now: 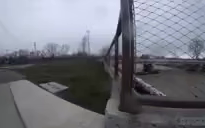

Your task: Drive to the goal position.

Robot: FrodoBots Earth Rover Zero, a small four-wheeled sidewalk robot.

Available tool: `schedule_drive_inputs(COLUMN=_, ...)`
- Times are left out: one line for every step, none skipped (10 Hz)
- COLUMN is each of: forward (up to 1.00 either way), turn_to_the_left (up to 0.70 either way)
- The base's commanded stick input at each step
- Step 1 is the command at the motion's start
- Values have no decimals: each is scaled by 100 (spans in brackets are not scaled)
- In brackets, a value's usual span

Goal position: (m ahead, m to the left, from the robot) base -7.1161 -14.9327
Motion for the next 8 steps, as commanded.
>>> schedule_drive_inputs(forward=4, turn_to_the_left=0)
schedule_drive_inputs(forward=4, turn_to_the_left=0)
schedule_drive_inputs(forward=4, turn_to_the_left=0)
schedule_drive_inputs(forward=4, turn_to_the_left=0)
schedule_drive_inputs(forward=4, turn_to_the_left=0)
schedule_drive_inputs(forward=4, turn_to_the_left=0)
schedule_drive_inputs(forward=4, turn_to_the_left=0)
schedule_drive_inputs(forward=4, turn_to_the_left=0)
